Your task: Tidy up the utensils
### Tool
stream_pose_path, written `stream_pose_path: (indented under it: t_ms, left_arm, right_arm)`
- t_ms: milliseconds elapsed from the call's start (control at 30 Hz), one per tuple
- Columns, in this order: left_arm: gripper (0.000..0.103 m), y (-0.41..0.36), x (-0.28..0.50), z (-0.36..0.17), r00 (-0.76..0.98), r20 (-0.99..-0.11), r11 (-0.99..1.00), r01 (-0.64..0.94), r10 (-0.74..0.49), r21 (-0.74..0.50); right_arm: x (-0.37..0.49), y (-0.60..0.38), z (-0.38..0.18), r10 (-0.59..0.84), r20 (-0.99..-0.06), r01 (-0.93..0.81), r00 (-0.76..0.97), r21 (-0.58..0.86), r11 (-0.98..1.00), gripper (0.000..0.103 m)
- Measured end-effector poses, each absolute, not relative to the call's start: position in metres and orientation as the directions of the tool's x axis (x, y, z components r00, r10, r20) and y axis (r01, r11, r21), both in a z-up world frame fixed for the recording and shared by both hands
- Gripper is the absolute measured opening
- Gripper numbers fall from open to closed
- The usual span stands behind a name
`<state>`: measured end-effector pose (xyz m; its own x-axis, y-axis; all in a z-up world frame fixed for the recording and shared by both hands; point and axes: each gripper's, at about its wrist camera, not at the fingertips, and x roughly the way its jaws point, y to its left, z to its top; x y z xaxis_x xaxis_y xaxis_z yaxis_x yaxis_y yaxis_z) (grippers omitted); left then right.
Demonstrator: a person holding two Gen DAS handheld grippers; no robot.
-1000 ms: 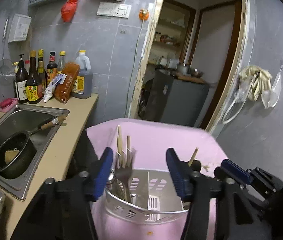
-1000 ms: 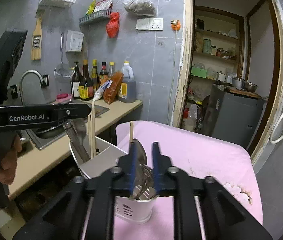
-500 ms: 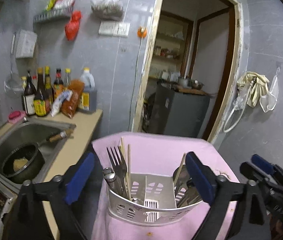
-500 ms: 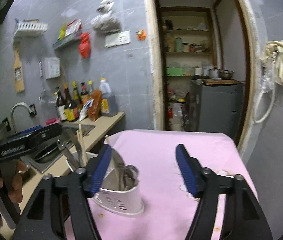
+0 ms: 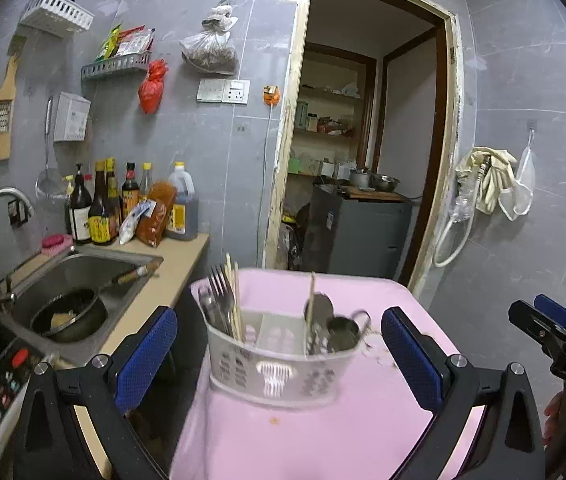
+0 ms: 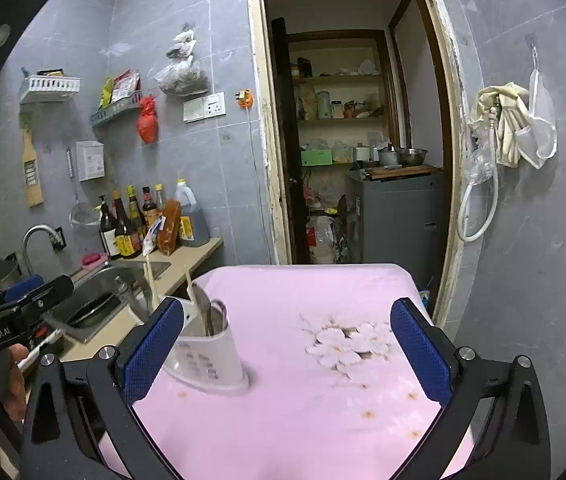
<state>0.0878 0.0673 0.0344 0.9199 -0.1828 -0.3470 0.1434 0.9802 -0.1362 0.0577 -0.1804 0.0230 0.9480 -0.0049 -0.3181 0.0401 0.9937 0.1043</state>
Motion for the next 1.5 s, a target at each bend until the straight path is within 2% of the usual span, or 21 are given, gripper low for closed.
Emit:
stream_pose_path:
  t_ms: [433, 1500]
  left_arm:
    - [0.103, 0.061, 0.012, 0.013, 0.907, -0.394, 0.986, 0.107, -0.148, -0.126]
    - [0.103, 0.065, -0.001, 0.006, 0.914, -0.381, 0.989, 0.11, -0.141, -0.103]
  right_arm:
    - [-0.021, -0.178, 0.013, -0.019, -0.33, 0.041, 0.944, 0.059, 0.997, 0.102]
    - [-0.031, -0.169, 0.009, -0.008, -0.354, 0.029, 0.935, 0.053, 0.998, 0.102]
